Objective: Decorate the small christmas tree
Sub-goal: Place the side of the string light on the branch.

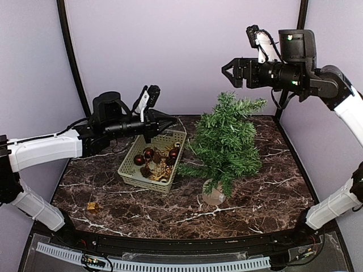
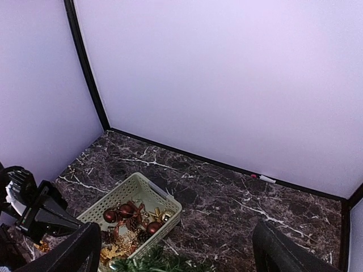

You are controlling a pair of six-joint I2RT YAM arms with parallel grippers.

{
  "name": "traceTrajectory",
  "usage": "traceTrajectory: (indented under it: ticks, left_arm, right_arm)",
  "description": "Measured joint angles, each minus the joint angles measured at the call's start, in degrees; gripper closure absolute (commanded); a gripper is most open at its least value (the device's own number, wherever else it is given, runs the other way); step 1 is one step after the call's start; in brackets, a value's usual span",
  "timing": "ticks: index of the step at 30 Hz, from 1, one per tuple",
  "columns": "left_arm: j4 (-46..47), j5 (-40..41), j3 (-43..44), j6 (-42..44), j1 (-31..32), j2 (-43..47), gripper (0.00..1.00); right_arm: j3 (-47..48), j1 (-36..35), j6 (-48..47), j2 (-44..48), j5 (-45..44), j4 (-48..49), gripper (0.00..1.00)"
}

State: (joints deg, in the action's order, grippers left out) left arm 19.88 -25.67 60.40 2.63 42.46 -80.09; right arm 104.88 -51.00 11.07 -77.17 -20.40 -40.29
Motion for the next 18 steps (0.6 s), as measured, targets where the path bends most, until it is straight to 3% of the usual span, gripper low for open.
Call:
traceTrajectory:
  ticks: [8, 11, 13, 16, 18]
  left_arm:
    - [0.9, -0.6, -0.5, -0.3, -2.1, -2.7, 0.99]
    - [1.3, 0.1, -2.7, -0.9, -2.1, -2.4, 0.89]
    - [1.2, 0.6, -4.7, -1.8, -2.1, -2.2, 0.72]
    - [0.4, 1.2, -7.3, -3.8, -2.1, -1.7, 0.37]
    - [-0.3, 1.7, -8.9, -5.0, -2.1, -0.7, 0.26]
  right_arm:
    - [0.0, 11.4, 0.0, -2.3, 11.3, 1.6, 0.06]
    - [-0.1, 14.9, 0.2, -2.7, 14.6, 2.6, 0.07]
    - [-0.6, 16.7, 0.4, -3.0, 16.4, 3.7, 0.08]
    - [-1.9, 17.9, 0.9, -3.6, 18.8, 4.8, 0.08]
    - [-2.8, 18.1, 1.2, -4.0, 19.9, 5.2, 0.08]
